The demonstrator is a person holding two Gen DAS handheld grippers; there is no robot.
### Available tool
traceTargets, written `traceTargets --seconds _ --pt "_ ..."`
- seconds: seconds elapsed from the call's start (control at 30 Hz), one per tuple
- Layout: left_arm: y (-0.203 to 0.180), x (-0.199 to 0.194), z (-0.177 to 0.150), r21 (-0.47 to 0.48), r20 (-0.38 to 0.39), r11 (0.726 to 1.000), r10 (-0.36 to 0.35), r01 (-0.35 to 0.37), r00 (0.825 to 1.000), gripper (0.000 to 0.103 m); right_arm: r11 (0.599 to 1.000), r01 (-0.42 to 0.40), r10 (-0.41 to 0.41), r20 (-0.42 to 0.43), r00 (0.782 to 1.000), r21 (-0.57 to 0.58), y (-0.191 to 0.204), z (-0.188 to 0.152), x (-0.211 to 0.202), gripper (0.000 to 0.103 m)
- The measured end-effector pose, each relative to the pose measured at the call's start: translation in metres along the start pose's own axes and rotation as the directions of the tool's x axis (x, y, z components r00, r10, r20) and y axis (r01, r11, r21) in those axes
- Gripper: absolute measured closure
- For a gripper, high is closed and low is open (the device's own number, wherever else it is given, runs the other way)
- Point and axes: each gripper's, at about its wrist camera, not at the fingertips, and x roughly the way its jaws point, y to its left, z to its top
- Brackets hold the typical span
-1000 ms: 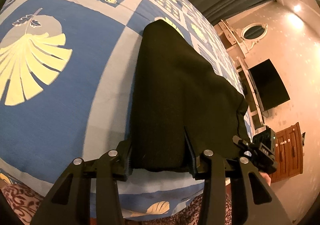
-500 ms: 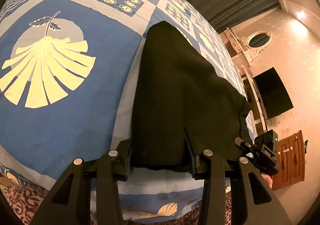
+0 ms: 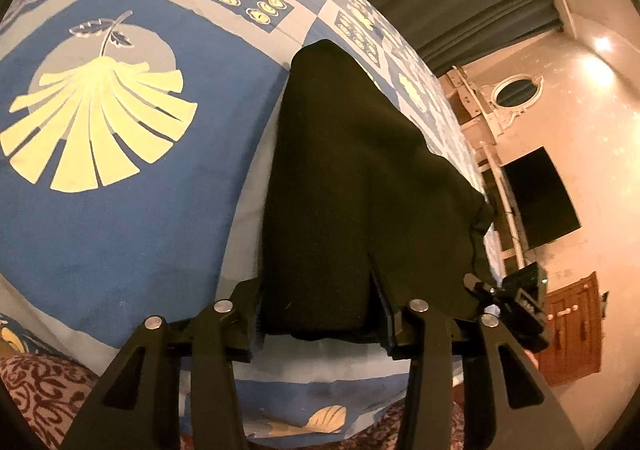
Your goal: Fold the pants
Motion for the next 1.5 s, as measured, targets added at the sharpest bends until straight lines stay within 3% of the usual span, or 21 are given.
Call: traceTargets --seconds 0.13,0.3,0.43,0.5,0.6,0.83,0.97,1.17,1.27,1.33,1.4,1.5 --pt "0.006 -0.001 0.001 -0.042 -0.012 0.998 -0.038 0.038 0.999 0.049 0.999 -0.037 0.038 -0.018 0.999 0.025 -0.004 0.000 0.000 0.043" --pt "0.004 -0.021 0.007 0.039 -0.012 0.998 -0.052 0.052 0.999 0.044 0.999 -0.049 0.049 -0.018 0.999 0.008 -0.001 0.000 -0.014 0.025" --pt "0.007 -0.043 0.020 0.106 -0.013 0.991 -0.075 0.076 0.997 0.042 0.998 -0.047 0.045 0.041 0.998 0.043 -0.011 0.004 -0.034 0.023" --pt "0.014 -0.052 0.028 0.135 -0.003 0.988 -0.069 0.069 0.998 0.028 0.994 -0.068 0.062 0.076 0.995 0.081 -0.021 0.006 -0.041 0.023" --pt "0.031 -0.053 0.045 0.131 0.008 0.990 -0.055 0.053 0.998 0.028 0.988 -0.101 0.089 0.098 0.991 0.117 -0.029 0.011 -0.042 0.023" --pt "0.047 -0.017 0.083 0.120 -0.014 0.988 -0.100 0.101 0.995 0.028 0.988 -0.114 0.103 0.112 0.988 0.102 -0.032 0.033 -0.027 0.022" --pt "0.041 0.013 0.102 0.112 -0.062 0.983 -0.138 0.144 0.989 0.028 0.985 -0.146 0.136 0.105 0.985 0.096 -0.029 0.048 -0.011 0.022" --pt "0.033 0.045 0.128 0.078 -0.075 0.978 -0.189 0.195 0.979 0.028 0.978 -0.188 0.178 0.101 0.979 0.095 -0.028 0.067 0.001 0.020" --pt "0.031 0.051 0.127 0.069 -0.088 0.967 -0.241 0.247 0.967 0.028 0.979 -0.193 0.187 0.093 0.978 0.066 -0.027 0.067 0.001 0.020" --pt "0.028 0.052 0.122 0.088 -0.124 0.949 -0.289 0.301 0.949 0.028 0.977 -0.208 0.205 0.075 0.976 0.038 -0.026 0.062 0.000 0.020" --pt "0.022 0.052 0.115 0.130 -0.161 0.938 -0.301 0.322 0.940 0.028 0.978 -0.209 0.208 0.059 0.976 0.012 -0.026 0.059 -0.001 0.025" --pt "0.016 0.057 0.111 0.192 -0.177 0.940 -0.251 0.284 0.952 0.031 0.985 -0.170 0.169 0.043 0.985 0.025 -0.032 0.062 0.003 0.053"
